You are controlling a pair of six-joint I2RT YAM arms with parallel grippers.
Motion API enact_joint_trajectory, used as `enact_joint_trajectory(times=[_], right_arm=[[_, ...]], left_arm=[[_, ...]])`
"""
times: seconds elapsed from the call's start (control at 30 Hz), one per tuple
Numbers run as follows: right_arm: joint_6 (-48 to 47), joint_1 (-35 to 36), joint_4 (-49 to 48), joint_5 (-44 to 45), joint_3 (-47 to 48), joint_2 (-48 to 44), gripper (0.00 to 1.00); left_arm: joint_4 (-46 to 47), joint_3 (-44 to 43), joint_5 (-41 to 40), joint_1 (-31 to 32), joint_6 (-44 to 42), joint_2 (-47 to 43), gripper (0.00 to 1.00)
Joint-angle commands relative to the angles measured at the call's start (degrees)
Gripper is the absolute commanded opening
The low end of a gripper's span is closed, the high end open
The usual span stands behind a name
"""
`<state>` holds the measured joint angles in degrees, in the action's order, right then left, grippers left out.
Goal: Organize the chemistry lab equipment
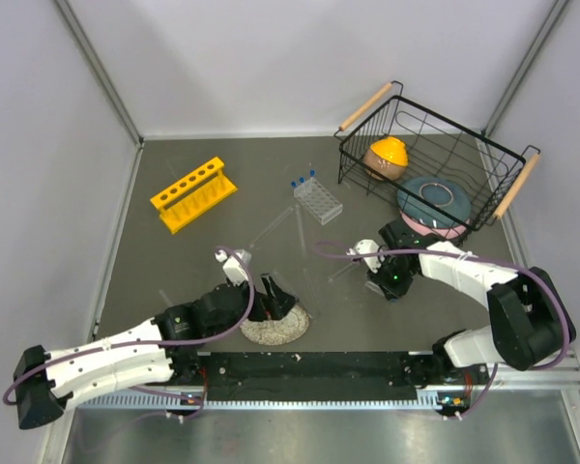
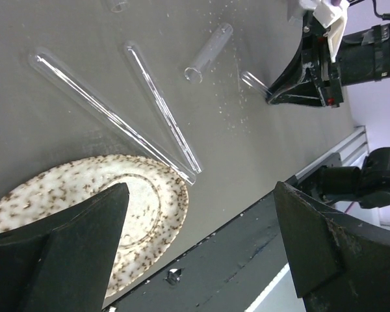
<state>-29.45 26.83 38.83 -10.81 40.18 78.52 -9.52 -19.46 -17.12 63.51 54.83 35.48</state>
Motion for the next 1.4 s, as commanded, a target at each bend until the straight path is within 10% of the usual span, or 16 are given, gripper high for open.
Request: enact_joint_trajectory(times=[0.0,0.73,1.37], right_arm=[[-1.4,0.3,0.1,-3.7,1.6,0.1,0.08],[-23.7,21.0,5.1,-15.4,11.0,-14.9,0.03],[-25.0,29.6,4.7,-10.2,15.5,-9.3,0.05]], left_arm=[[9.4,1.4,6.8,-2.5,2.8,1.6,0.99],[36.5,-2.2,38.2,-13.0,6.8,22.0,0.98],[35.6,-7.4,51.4,-13.1,3.4,36.5,0.54]])
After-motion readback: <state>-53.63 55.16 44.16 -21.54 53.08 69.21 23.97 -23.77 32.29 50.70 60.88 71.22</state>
